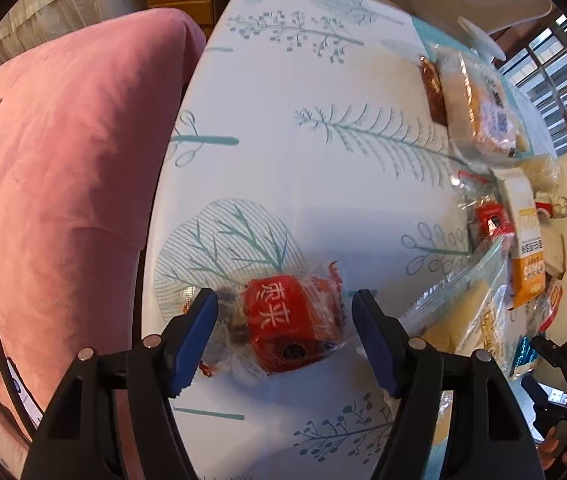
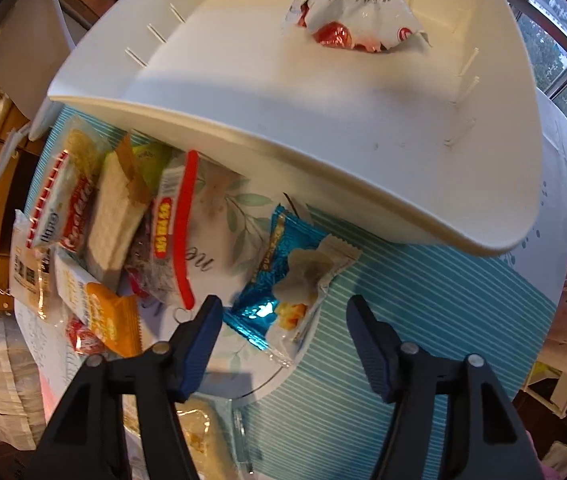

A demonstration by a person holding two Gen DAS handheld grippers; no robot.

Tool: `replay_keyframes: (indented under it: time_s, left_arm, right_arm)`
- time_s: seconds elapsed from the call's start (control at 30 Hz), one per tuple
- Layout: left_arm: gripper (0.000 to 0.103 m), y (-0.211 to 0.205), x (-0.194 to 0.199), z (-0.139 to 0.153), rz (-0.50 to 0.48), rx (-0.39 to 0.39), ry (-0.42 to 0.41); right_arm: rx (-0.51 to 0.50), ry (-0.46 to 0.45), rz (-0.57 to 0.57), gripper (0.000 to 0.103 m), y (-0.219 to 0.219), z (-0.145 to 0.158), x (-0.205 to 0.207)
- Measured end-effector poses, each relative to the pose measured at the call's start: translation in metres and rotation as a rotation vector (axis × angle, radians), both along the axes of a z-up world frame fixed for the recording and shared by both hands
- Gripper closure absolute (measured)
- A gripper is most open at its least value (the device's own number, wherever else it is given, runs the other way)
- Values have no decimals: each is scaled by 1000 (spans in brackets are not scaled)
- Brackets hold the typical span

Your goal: Organize snacks

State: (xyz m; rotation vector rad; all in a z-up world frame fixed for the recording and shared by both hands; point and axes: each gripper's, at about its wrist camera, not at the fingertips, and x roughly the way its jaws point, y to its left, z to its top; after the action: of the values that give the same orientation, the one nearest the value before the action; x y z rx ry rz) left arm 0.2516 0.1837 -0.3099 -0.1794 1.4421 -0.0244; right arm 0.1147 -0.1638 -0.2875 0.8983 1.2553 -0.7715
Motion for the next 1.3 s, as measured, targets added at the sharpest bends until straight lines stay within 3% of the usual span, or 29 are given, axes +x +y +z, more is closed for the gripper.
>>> replay_keyframes:
  time_s: [0.23,0.43,0.67,0.9,1.03,1.3]
  left_arm:
    - [36,-4,2,-4,-46,34,3]
    - [47,-17,3,1,-74,66,-4]
    - [52,-15,-4,5,-71,56,-1]
    - [53,-4,-13,17,-64,50,-6]
    - [53,9,-19,30,-15,7,12]
    - [53,14,-36,81,34,-50,-79]
  right_arm:
    - [-1,6,37,58,-2,-5,1]
    - [-4,12,79,61,3,-3,3]
    - [20,22,120,62,15,1,1]
    - [71,8,230,63,46,26,-5]
    - [88,-20,322,62,66,47,-4]
    - [31,-106,538,62,83,90,3]
